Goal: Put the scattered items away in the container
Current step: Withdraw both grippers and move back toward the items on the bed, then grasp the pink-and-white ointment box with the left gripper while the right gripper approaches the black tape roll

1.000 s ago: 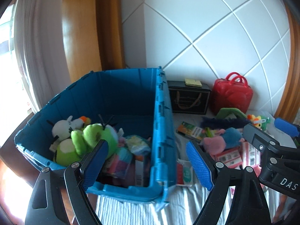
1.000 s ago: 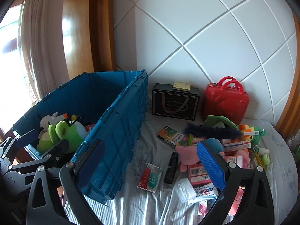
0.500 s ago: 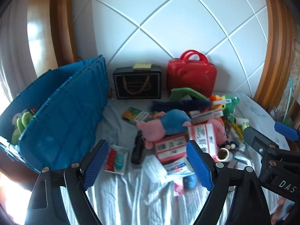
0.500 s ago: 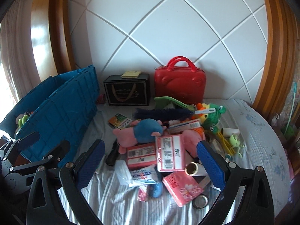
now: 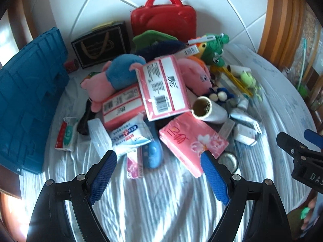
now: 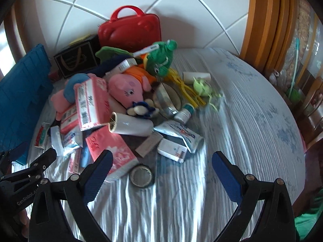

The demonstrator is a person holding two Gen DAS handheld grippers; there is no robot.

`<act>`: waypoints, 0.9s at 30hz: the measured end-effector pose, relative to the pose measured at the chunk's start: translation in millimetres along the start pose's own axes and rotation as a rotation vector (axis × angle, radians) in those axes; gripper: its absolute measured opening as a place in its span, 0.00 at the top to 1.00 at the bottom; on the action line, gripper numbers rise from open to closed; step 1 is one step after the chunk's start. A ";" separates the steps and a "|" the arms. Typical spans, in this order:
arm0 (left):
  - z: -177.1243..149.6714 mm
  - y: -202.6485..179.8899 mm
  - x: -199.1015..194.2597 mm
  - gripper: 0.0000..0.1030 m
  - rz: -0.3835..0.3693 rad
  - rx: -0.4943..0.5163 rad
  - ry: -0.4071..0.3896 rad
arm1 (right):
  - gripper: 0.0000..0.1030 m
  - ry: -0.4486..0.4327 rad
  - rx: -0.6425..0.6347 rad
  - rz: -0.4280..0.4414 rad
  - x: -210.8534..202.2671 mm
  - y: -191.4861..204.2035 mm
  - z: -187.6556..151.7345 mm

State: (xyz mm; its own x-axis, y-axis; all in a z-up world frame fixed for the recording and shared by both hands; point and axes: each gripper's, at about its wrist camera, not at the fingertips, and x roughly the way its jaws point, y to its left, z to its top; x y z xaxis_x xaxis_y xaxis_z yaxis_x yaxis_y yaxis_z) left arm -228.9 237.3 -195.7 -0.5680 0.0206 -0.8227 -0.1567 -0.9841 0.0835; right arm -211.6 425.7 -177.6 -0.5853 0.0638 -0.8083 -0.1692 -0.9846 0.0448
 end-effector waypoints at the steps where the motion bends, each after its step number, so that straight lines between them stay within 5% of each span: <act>1: -2.5 -4.5 4.8 0.17 -0.004 0.008 0.010 | 0.03 0.017 0.012 -0.008 6.8 -5.9 -5.1; 10: -19.5 -13.8 50.4 0.17 -0.036 0.031 0.079 | 0.00 0.116 0.065 -0.034 54.5 -21.1 -38.9; 16: -39.1 0.0 81.1 0.22 -0.021 0.003 0.141 | 0.01 0.158 0.027 0.051 80.6 0.7 -61.9; 17: -42.5 2.0 84.3 0.23 -0.018 -0.003 0.146 | 0.03 0.161 0.018 0.060 83.2 2.9 -62.3; 20: -52.9 12.0 90.9 0.27 0.009 -0.042 0.154 | 0.37 0.168 -0.010 0.085 91.0 9.5 -63.6; 21: -56.2 15.7 93.1 0.27 0.011 -0.054 0.158 | 0.42 0.171 -0.019 0.094 93.6 11.7 -64.0; 27: -65.2 42.8 100.0 0.26 0.047 -0.116 0.168 | 0.42 0.185 -0.074 0.145 109.2 24.9 -66.5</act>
State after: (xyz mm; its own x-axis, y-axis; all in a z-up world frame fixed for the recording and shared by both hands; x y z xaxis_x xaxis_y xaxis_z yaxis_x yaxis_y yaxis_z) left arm -239.7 185.7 -311.1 -0.4284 -0.0463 -0.9024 -0.0333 -0.9972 0.0670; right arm -227.0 397.3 -303.8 -0.4427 -0.1035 -0.8907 -0.0310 -0.9910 0.1306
